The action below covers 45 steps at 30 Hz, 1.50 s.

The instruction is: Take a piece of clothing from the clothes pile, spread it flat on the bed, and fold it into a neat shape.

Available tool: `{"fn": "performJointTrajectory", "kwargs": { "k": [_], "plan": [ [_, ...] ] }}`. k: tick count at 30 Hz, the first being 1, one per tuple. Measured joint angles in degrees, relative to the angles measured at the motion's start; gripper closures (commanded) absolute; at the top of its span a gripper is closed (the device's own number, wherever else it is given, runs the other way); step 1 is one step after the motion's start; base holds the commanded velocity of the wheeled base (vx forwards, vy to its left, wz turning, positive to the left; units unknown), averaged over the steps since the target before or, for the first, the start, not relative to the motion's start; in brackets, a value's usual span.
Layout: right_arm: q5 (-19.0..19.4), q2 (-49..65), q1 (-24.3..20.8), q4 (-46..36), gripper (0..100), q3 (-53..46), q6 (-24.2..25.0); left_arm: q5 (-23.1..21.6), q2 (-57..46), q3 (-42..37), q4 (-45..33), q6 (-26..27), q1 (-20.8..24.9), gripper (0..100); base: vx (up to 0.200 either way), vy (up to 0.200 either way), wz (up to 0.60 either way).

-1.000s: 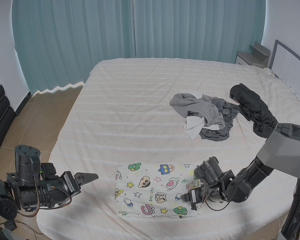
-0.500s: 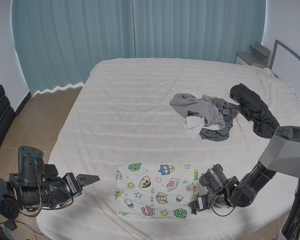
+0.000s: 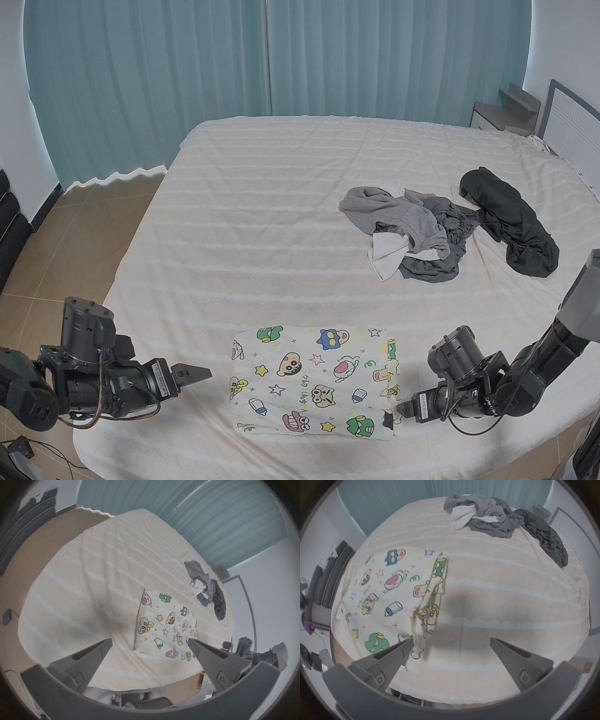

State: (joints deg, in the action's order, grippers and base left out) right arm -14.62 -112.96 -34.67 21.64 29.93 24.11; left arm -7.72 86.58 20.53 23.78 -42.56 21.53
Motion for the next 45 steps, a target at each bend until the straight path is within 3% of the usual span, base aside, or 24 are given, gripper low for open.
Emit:
{"fn": "performJointTrajectory", "kwargs": {
  "k": [4, 8, 17, 25, 45],
  "plan": [
    [4.0, 2.3, 0.2, 2.6, 0, -0.2, 2.4, -3.1, 5.6, 3.6, 0.0, 3.3, -1.2, 0, 0.000, 0.000, 0.00],
    [9.4, 3.3, 0.4, 7.7, 0, 0.0, 7.1, -9.2, 11.3, 8.1, 0.0, 7.9, -2.3, 0, 0.000, 0.000, 0.00],
    [16.7, -3.0, 1.6, 14.9, 0, 1.2, 14.5, -12.3, 25.3, 17.0, -0.1, 14.3, -3.4, 0, 0.000, 0.000, 0.00],
    [18.9, -9.3, 2.8, 19.6, 0, 2.2, 15.3, -14.9, 33.2, 21.5, -0.1, 18.1, -3.6, 0, 0.000, 0.000, 0.00],
    [19.0, -14.3, 3.6, 19.4, 0, 9.1, 15.2, -16.1, 40.0, 25.8, 3.9, 16.1, -1.5, 0, 0.000, 0.000, 0.00]
  ]
}}
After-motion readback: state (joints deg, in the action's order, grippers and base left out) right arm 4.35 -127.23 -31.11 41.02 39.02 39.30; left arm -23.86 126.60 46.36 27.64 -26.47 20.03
